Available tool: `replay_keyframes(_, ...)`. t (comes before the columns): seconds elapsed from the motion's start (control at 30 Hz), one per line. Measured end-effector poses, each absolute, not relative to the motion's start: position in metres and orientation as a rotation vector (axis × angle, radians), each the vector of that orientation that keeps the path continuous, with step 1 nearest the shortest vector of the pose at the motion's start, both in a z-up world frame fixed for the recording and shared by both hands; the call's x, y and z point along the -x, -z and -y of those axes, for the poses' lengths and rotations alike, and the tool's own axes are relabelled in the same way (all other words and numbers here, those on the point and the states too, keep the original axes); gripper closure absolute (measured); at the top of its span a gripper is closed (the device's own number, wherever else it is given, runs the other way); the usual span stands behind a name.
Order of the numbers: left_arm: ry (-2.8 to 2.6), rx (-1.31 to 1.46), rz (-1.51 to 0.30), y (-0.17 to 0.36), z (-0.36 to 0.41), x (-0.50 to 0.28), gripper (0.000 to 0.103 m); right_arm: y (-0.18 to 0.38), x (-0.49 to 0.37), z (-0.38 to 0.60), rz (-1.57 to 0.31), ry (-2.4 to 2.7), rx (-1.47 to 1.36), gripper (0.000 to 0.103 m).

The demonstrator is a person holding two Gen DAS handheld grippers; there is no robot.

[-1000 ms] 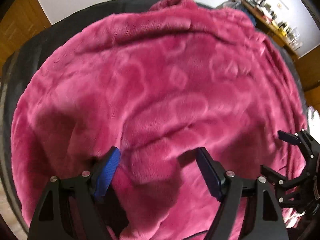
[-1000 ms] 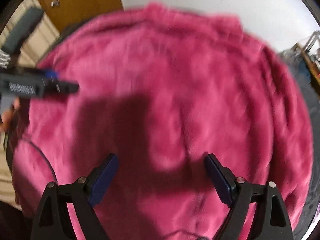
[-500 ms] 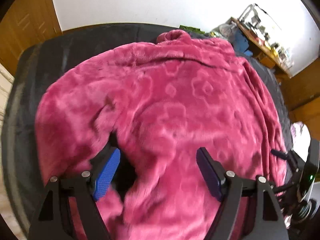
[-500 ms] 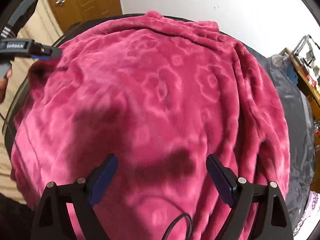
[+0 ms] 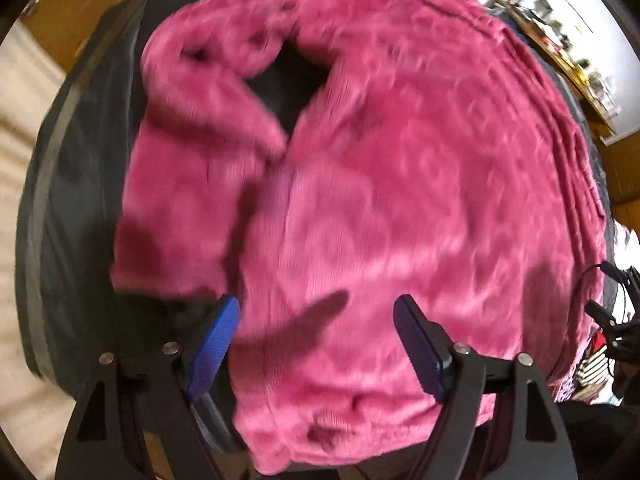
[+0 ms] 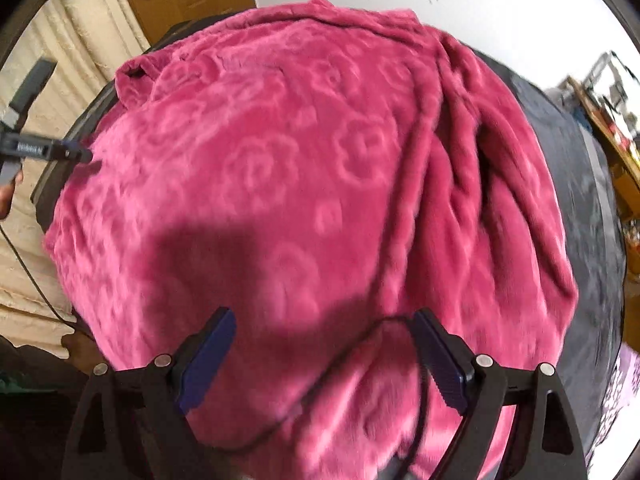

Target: Fold clothes

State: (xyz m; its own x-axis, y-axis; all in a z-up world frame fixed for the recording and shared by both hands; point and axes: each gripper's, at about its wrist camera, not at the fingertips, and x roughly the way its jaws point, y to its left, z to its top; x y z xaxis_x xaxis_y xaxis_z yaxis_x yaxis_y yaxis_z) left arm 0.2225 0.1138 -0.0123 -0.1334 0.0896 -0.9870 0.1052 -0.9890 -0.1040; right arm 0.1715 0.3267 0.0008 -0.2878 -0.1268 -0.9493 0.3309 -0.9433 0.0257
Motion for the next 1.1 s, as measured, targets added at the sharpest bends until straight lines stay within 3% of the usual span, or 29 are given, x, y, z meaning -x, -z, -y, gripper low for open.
replay_keyframes(0.3,2.233,-2.027,-0.277,0.043,-0.112,-0.272,0.02,0.025,-0.236,-0.394,-0.096,2.38,-1.743,0.012)
replay_keyframes(0.67,2.193,-2.047,-0.226,0.057,-0.109,-0.272,0.019,0.032,-0.242,-0.448,0.102,2.409,-1.786,0.012)
replay_keyframes(0.97,2.214,-1.992,-0.233,0.057,-0.111,-0.271,0.017,-0.027,-0.29,-0.525,0.799,2.334,-1.455,0.012)
replay_keyframes(1.1,2.329,-1.914,-0.21,0.046,-0.117,-0.28,0.017,-0.049,-0.317,-0.563,0.827,2.541,-1.473,0.012)
